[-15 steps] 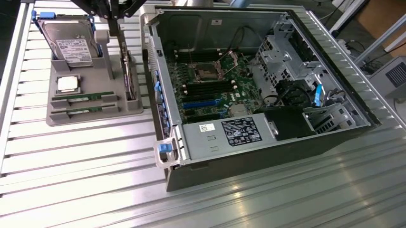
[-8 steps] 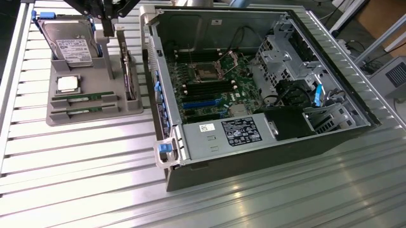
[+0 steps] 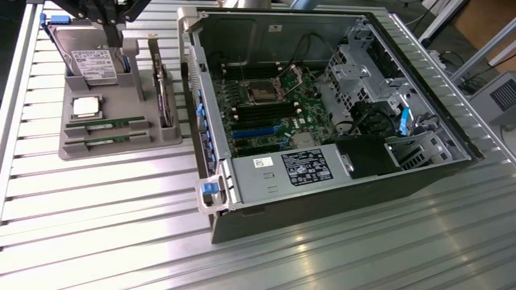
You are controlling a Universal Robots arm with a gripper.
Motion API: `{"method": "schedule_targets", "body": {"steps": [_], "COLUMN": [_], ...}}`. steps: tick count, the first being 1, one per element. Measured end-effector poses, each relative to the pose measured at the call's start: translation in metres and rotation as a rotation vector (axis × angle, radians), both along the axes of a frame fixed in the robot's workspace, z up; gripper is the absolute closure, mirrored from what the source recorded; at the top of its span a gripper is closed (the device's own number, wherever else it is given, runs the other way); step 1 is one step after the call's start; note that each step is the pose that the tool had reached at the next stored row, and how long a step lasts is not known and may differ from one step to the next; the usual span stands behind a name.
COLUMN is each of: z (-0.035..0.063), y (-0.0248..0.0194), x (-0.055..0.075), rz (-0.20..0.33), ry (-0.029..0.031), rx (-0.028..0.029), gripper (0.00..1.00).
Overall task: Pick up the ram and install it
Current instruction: 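Reach for the ram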
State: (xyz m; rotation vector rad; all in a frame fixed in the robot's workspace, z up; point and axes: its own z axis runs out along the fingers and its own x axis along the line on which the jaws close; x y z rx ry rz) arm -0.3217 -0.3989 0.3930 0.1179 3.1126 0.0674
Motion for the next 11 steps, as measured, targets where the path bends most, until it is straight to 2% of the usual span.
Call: {"method": "schedule_targets", "body": {"steps": [11], "z": [-0.0001], "y": [0.0000], "x": [-0.028], "rz": [0.000], "ry": [-0.0001], "rx": [0.0000], "gripper": [0.90]}}
